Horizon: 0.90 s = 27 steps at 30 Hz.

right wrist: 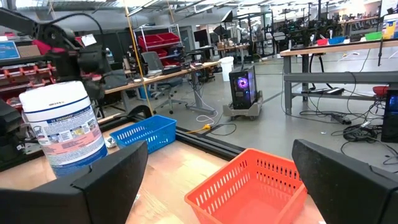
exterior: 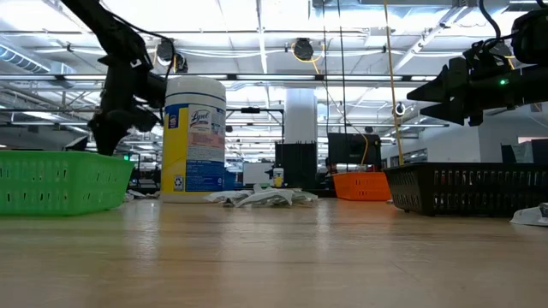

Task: Pick & Place First Aid Supplies
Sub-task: Put the blue alcohol pad into the blue bin

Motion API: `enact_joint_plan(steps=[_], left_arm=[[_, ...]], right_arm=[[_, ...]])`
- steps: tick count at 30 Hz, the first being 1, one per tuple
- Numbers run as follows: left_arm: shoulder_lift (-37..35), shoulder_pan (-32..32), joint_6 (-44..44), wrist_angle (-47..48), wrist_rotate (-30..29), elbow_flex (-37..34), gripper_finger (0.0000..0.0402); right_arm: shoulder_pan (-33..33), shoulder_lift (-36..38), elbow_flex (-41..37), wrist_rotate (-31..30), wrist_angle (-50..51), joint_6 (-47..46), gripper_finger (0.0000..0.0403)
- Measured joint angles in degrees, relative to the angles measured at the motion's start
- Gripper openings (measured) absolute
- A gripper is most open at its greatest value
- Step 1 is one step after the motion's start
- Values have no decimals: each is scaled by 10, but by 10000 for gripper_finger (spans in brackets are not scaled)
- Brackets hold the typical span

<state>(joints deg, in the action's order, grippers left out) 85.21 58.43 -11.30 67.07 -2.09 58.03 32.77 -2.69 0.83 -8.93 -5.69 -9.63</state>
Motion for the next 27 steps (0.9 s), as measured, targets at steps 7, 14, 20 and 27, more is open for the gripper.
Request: enact_joint_plan(steps=[7,14,20,27], left_arm=[[3,41,135,-21,69,49,3],[85,31,329,31,60,144,3],[170,-12,419,67,63,246,2],[263,-50,464,76,65,366,3]], right_arm=[[0,0,0,0,0,0,393],[0,0,0,0,0,0,393],[0,0,0,0,0,0,393],[0,0,0,0,0,0,393]])
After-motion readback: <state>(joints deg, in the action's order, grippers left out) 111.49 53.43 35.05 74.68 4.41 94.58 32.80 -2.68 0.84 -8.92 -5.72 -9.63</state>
